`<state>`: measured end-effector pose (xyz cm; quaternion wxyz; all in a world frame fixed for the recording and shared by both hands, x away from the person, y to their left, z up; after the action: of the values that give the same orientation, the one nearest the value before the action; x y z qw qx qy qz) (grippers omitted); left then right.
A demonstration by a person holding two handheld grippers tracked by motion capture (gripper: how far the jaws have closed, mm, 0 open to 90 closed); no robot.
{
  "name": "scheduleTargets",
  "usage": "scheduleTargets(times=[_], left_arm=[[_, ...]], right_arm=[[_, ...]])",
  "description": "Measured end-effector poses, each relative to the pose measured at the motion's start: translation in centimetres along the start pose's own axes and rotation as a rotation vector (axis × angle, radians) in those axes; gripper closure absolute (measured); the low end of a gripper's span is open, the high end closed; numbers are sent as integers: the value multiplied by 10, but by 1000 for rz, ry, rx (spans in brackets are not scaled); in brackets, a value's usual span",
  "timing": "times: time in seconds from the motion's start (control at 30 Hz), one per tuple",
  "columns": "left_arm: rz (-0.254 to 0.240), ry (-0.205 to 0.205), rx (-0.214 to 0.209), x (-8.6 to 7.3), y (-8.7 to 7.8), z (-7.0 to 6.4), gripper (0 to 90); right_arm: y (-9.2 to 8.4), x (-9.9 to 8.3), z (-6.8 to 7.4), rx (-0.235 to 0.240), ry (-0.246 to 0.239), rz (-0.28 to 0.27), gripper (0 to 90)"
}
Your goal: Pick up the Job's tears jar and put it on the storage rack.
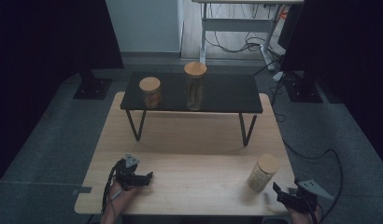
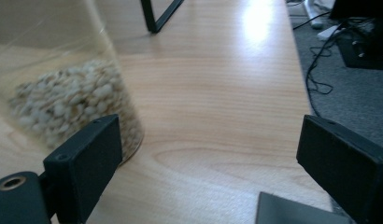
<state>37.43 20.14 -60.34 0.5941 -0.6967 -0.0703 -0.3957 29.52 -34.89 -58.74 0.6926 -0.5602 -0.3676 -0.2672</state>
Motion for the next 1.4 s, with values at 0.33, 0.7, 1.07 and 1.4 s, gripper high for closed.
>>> scheduleTargets(times=[0.33,0.7,1.07,1.4], left_arm=[[0,0,0,0,0,0,18],[0,0,0,0,0,0,18],[0,0,0,0,0,0,18],[0,0,0,0,0,0,18]], right_arm=[[-4,-4,13,86,-9,15,67],[-7,-4,24,126,-46,19,69],[-6,5,35,154,-74,14,69],[-1,12,44,172,-102,15,73]])
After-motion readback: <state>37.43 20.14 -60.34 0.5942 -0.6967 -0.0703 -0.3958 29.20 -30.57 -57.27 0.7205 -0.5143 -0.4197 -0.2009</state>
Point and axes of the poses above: each handheld gripper's, and its own axes: y roughly forward along the jaws, x roughly out of its top, z roughly to its left, the point moved 7 cm from there along y, roughly forward along the jaws, and after that the axes turned 6 degrees about z, right-handed, at the moved point
